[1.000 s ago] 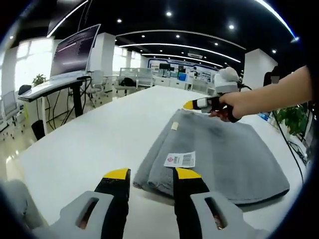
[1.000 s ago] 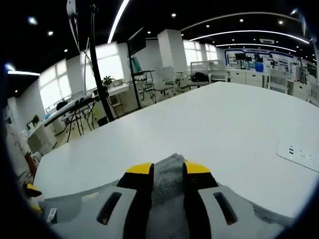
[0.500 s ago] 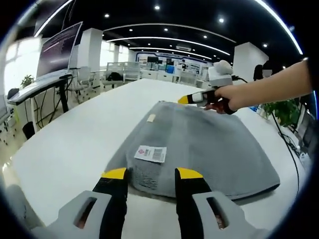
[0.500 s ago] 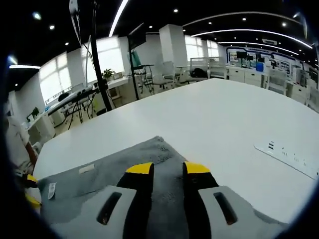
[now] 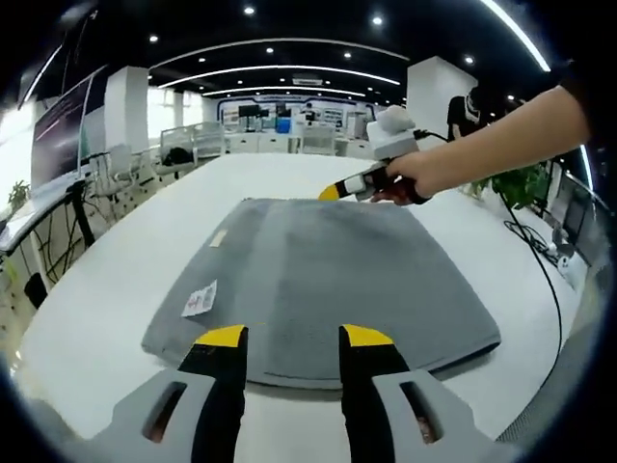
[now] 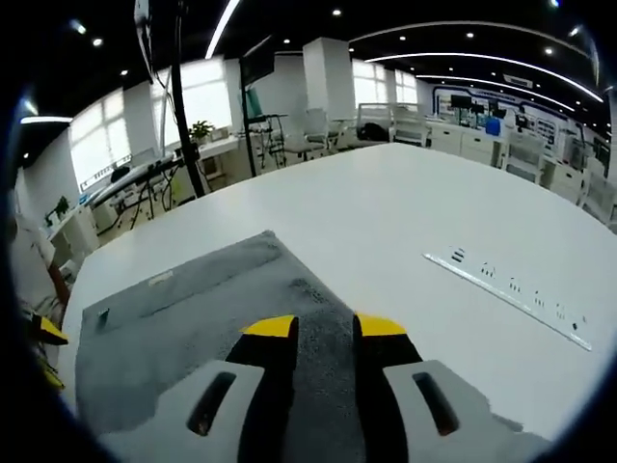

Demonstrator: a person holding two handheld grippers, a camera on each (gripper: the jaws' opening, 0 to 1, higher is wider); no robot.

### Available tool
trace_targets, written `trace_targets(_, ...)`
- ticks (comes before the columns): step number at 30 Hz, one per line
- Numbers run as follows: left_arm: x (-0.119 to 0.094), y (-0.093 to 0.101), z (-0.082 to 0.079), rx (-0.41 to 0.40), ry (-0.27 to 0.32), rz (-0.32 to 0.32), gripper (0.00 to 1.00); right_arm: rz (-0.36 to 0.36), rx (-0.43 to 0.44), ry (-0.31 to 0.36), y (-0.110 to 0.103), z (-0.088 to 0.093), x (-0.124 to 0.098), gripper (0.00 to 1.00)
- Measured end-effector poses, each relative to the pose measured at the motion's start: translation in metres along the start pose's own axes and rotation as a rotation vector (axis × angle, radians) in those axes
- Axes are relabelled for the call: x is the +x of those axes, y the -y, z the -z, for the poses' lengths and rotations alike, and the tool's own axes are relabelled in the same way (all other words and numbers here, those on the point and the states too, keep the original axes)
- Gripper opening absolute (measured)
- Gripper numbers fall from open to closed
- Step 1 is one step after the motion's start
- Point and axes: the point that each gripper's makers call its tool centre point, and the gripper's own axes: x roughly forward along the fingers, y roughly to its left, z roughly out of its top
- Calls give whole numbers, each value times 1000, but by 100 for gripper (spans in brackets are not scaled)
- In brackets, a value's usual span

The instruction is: Fold the towel on the table until its edges align and the towel forms a compact rectangular stack.

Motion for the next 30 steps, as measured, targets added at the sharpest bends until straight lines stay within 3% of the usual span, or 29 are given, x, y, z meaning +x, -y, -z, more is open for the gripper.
trace_targets(5, 3, 40, -3, 67, -24, 102, 36, 17, -22, -6, 15, 4, -20, 20)
trace_targets(9, 5, 75, -6, 129, -40, 217, 35, 39, -14, -7, 27, 14, -41, 21)
trace_targets(11, 7, 95, -3, 160, -74, 285, 35, 58, -10, -13, 35, 18, -57, 21)
trace_targets(15, 7, 123, -4, 175, -95, 376, 35, 81, 7, -15, 49, 26, -72, 21)
trace_targets(18, 0, 145, 5, 229, -171, 473, 33, 97, 20, -21, 61, 32, -82, 21)
trace_targets(19, -3, 149, 10, 245, -202, 493, 30, 101, 23, -23, 64, 35, -86, 21)
trace_targets(21, -5, 161, 8, 263, -189, 524, 29, 111, 36, -23, 70, 39, -93, 21)
trace_targets(23, -9, 172, 7, 224, -203, 570, 29, 114, 47, -20, 75, 39, -96, 21)
trace_targets(30, -12, 195, 11, 289, -250, 615, 27, 123, 57, -20, 79, 47, -113, 21)
